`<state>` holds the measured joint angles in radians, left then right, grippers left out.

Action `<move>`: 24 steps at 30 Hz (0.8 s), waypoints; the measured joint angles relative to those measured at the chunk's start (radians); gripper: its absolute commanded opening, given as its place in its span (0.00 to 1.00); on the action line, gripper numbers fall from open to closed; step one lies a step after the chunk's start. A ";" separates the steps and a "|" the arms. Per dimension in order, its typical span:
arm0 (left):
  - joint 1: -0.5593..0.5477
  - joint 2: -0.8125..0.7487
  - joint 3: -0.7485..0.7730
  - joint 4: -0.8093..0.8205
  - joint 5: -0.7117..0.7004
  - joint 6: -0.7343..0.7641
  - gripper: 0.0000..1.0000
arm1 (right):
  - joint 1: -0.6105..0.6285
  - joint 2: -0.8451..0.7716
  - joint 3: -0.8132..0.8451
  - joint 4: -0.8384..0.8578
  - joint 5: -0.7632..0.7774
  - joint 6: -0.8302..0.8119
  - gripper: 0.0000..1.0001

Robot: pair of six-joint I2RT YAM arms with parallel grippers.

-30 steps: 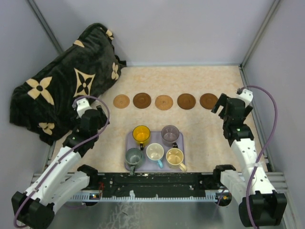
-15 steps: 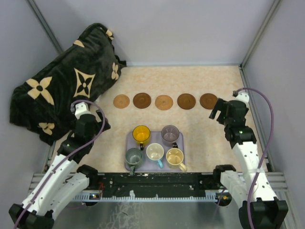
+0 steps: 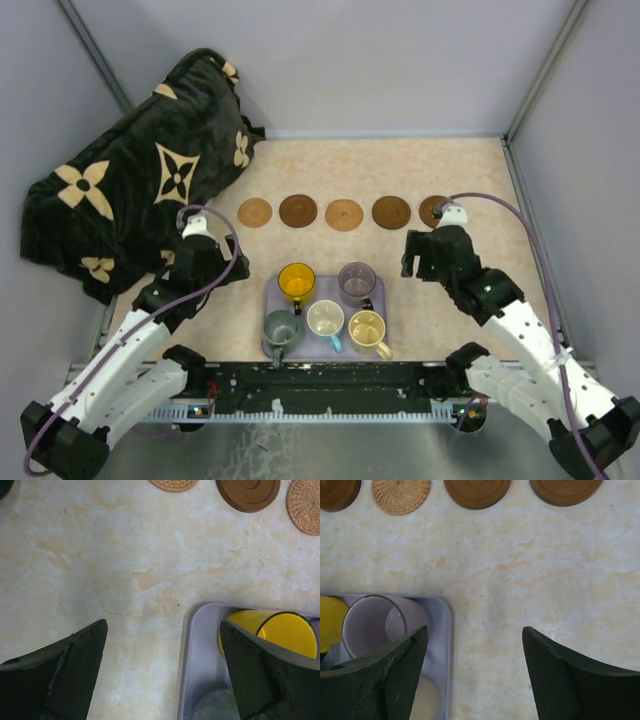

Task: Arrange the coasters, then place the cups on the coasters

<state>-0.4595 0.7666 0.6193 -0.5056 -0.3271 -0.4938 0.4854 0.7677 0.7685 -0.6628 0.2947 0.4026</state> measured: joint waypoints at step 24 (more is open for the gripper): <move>-0.077 -0.068 -0.045 -0.019 0.000 -0.041 1.00 | 0.533 0.257 0.006 -0.028 0.021 0.276 0.59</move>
<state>-0.5369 0.6987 0.5739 -0.5243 -0.3275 -0.5346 1.0183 1.0248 0.7750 -0.6910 0.3161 0.6785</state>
